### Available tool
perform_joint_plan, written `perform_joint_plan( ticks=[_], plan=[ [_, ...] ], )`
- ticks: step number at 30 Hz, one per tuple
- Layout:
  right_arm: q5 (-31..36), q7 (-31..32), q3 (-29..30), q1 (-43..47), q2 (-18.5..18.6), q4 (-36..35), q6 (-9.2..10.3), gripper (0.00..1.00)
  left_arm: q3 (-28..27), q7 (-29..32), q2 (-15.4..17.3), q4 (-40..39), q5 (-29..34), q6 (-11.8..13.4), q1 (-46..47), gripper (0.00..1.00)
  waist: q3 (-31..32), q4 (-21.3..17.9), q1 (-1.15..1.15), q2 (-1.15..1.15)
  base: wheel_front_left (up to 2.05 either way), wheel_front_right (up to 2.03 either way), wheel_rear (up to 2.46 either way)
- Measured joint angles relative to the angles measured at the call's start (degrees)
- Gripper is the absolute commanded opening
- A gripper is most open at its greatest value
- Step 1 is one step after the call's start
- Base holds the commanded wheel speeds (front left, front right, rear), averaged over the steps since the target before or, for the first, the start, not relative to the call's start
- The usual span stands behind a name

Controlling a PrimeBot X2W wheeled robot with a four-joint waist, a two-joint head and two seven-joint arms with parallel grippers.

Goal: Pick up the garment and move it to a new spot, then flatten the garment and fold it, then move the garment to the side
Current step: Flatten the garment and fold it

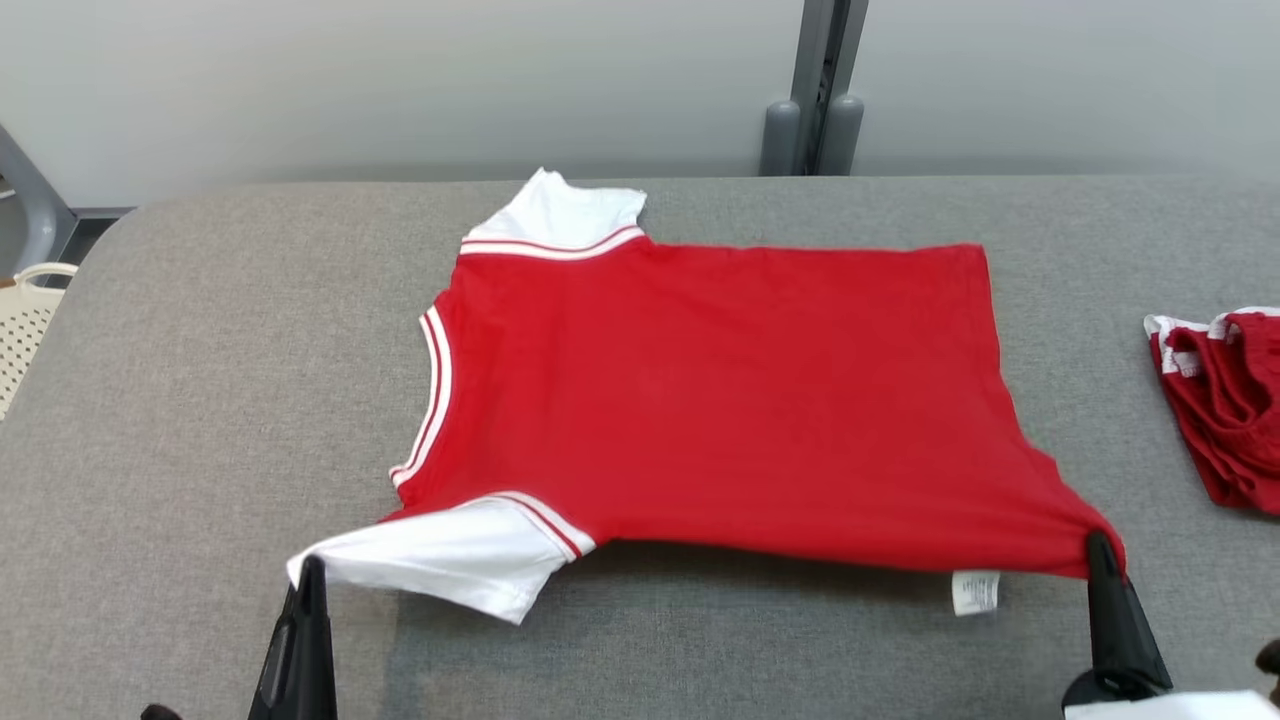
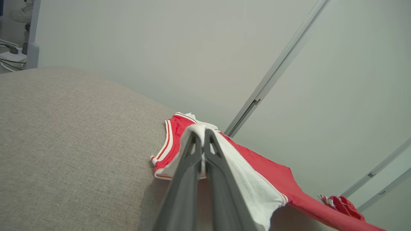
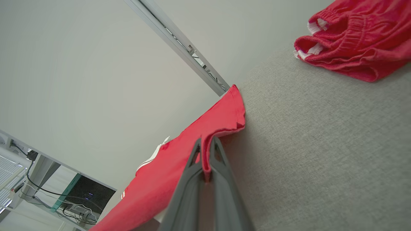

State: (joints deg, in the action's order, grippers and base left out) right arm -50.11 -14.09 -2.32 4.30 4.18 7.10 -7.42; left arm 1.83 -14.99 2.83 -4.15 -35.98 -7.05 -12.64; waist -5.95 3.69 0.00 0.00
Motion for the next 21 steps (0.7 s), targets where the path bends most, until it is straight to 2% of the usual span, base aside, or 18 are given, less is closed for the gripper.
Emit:
perform_joint_plan(
  ticks=[13, 17, 21],
  plan=[
    [1.3, 6.6, 2.0, 8.4, -1.3, -6.8, 0.00, 0.00, 1.4, 0.0, 0.0, -3.4, 0.6, -0.2, -6.8, 0.00, -0.5, -1.5, 0.00, 0.00, 0.00, 0.00, 0.00],
    [0.1, 7.0, 1.6, 7.8, -1.3, -6.0, 0.00, 0.00, 1.9, 0.0, 0.1, -2.7, 0.7, -0.2, -5.5, 0.00, -0.5, -2.4, 0.00, 0.00, 0.00, 0.00, 0.00],
    [-1.0, 6.5, 1.1, 6.5, -1.4, -2.1, 0.00, 0.00, 2.5, 0.0, 0.4, 0.3, 0.0, -0.2, -2.7, 0.00, 0.7, -2.9, 0.00, 0.00, 0.00, 0.00, 0.00]
  ],
)
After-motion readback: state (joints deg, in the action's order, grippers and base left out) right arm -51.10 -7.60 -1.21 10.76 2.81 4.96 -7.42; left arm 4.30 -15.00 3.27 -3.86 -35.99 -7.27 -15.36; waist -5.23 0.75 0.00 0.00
